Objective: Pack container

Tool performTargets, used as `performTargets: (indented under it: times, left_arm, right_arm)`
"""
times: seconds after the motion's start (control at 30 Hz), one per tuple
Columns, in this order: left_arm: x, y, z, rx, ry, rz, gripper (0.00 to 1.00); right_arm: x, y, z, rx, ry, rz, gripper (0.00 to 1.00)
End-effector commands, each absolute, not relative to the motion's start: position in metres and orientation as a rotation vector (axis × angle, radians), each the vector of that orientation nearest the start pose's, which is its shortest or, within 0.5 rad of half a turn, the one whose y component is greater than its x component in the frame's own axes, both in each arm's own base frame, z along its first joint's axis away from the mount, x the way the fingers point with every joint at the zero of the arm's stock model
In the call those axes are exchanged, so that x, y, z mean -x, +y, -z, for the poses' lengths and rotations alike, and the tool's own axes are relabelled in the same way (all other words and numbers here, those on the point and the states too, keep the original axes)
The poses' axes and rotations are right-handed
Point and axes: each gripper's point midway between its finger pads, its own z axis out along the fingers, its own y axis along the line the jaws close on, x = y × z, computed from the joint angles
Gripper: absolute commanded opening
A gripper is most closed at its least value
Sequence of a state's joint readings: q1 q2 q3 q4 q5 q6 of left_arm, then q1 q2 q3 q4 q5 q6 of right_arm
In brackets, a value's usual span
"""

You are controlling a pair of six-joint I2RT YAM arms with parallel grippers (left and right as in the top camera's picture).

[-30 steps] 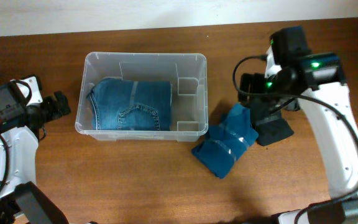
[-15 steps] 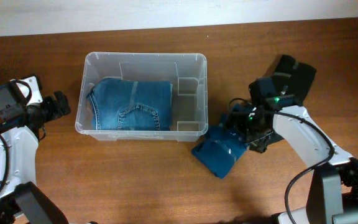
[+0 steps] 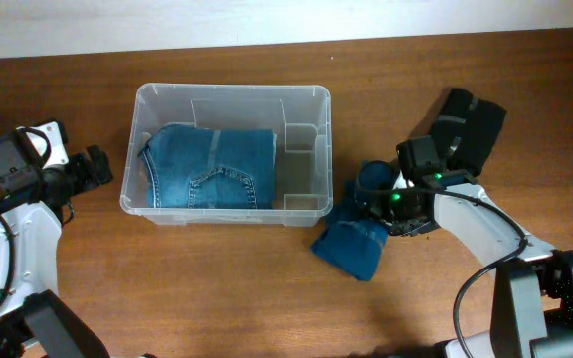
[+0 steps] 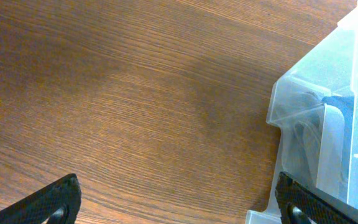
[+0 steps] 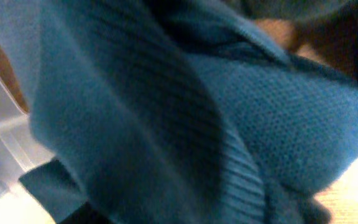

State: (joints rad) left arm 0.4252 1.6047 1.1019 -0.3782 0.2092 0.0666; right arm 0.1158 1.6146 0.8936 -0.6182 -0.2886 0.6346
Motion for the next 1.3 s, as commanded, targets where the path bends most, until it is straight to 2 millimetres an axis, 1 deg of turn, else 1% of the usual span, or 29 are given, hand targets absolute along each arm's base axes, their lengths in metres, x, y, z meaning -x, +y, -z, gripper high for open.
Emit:
performTargets:
  times: [0.0,0.03,0.13,0.2,0.27,0.33,0.37,0.43,0.47,0.5,0.57,0.6,0.63,0.67,0.7,0.77,0.8,0.87,0.9,0.93,0.97,1.0,1.03,1.07,1.13,1.17,1.2,1.23,1.27]
  left_arm:
    - [-0.406,0.144,-0.126,0.346,2.396,0.049,0.99]
    - [-0.406,0.144,-0.126,0.347,2.396,0.049,0.99]
    - [-0.407,0.144,-0.127,0.345,2.393,0.048,0.99]
    - [-0.406,0.144,-0.127,0.345,2.393,0.048,0.99]
    - [-0.406,0.144,-0.127,0.346,2.393,0.048,0.99]
    - [-0.407,0.144,-0.127,0.346,2.393,0.048,0.99]
    - [-0.407,0.144,-0.127,0.345,2.393,0.048,0.99]
    - [-0.407,0.144,-0.128,0.344,2.389,0.047,0.99]
    - [-0.407,0.144,-0.128,0.344,2.389,0.046,0.99]
    - [-0.408,0.145,-0.128,0.343,2.386,0.045,1.00]
    - [-0.409,0.145,-0.129,0.341,2.379,0.042,1.00]
    - [-0.410,0.145,-0.130,0.340,2.375,0.041,0.99]
    - [-0.410,0.146,-0.130,0.339,2.373,0.040,0.99]
    - [-0.410,0.146,-0.130,0.339,2.372,0.038,0.99]
    - [-0.410,0.147,-0.130,0.344,2.373,0.028,0.99]
    - [-0.408,0.154,-0.129,0.363,2.379,-0.018,0.99]
    - [-0.406,0.158,-0.129,0.375,2.382,-0.046,1.00]
    - [-0.404,0.163,-0.128,0.391,2.386,-0.086,0.99]
    - [-0.403,0.166,-0.128,0.398,2.388,-0.103,0.99]
    - [-0.402,0.169,-0.128,0.407,2.390,-0.127,0.99]
    - [-0.402,0.170,-0.128,0.408,2.390,-0.133,0.99]
    - [-0.402,0.170,-0.128,0.411,2.391,-0.140,0.99]
    - [-0.401,0.172,-0.127,0.411,2.393,-0.152,0.99]
    - [-0.400,0.174,-0.127,0.415,2.395,-0.171,0.99]
    - [-0.399,0.178,-0.127,0.425,2.396,-0.197,0.99]
    - [-0.398,0.178,-0.127,0.427,2.395,-0.201,0.99]
    - [-0.398,0.179,-0.127,0.428,2.395,-0.200,0.99]
    - [-0.398,0.178,-0.127,0.427,2.395,-0.200,0.99]
    - [-0.398,0.178,-0.127,0.427,2.395,-0.200,0.99]
  right_arm:
    - [-0.309,0.069,-0.025,-0.605,2.875,-0.396,0.09]
    - [-0.316,0.069,-0.029,-0.579,2.858,-0.404,0.04]
    - [-0.338,0.066,-0.052,-0.467,2.807,-0.407,0.04]
    - [-0.354,0.063,-0.077,-0.393,2.771,-0.399,0.04]
    - [-0.373,0.057,-0.115,-0.310,2.724,-0.382,0.04]
    - [-0.390,0.051,-0.161,-0.241,2.665,-0.360,0.04]
    - [-0.393,0.050,-0.171,-0.230,2.651,-0.359,0.04]
    - [-0.404,0.051,-0.210,-0.204,2.589,-0.363,0.04]
    - [-0.406,0.053,-0.223,-0.195,2.567,-0.367,0.04]
    - [-0.409,0.058,-0.247,-0.147,2.530,-0.377,0.04]
    - [-0.411,0.066,-0.282,-0.104,2.472,-0.385,0.04]
    - [-0.411,0.074,-0.301,-0.054,2.436,-0.392,0.04]
    - [-0.410,0.079,-0.313,-0.033,2.413,-0.399,0.04]
    - [-0.410,0.092,-0.329,0.011,2.375,-0.416,0.04]
    - [-0.409,0.102,-0.337,0.041,2.356,-0.428,0.04]
    - [-0.409,0.127,-0.342,0.112,2.326,-0.458,0.04]
    - [-0.410,0.141,-0.339,0.148,2.329,-0.467,0.04]
    - [-0.413,0.155,-0.329,0.181,2.347,-0.464,0.04]
    - [-0.416,0.163,-0.319,0.196,2.366,-0.453,0.04]
    - [-0.421,0.173,-0.305,0.213,2.395,-0.448,0.04]
    - [-0.424,0.178,-0.295,0.222,2.416,-0.448,0.04]
    - [-0.430,0.185,-0.278,0.232,2.451,-0.447,0.04]
    - [-0.433,0.187,-0.270,0.234,2.468,-0.445,0.04]
    - [-0.439,0.191,-0.252,0.226,2.509,-0.456,0.04]
    - [-0.443,0.197,-0.235,0.234,2.544,-0.481,0.04]
    - [-0.447,0.203,-0.221,0.224,2.573,-0.510,0.04]
    - [-0.448,0.205,-0.218,0.230,2.579,-0.523,0.04]
    - [-0.449,0.213,-0.210,0.244,2.590,-0.554,0.04]
    - [-0.449,0.217,-0.209,0.251,2.589,-0.569,0.04]
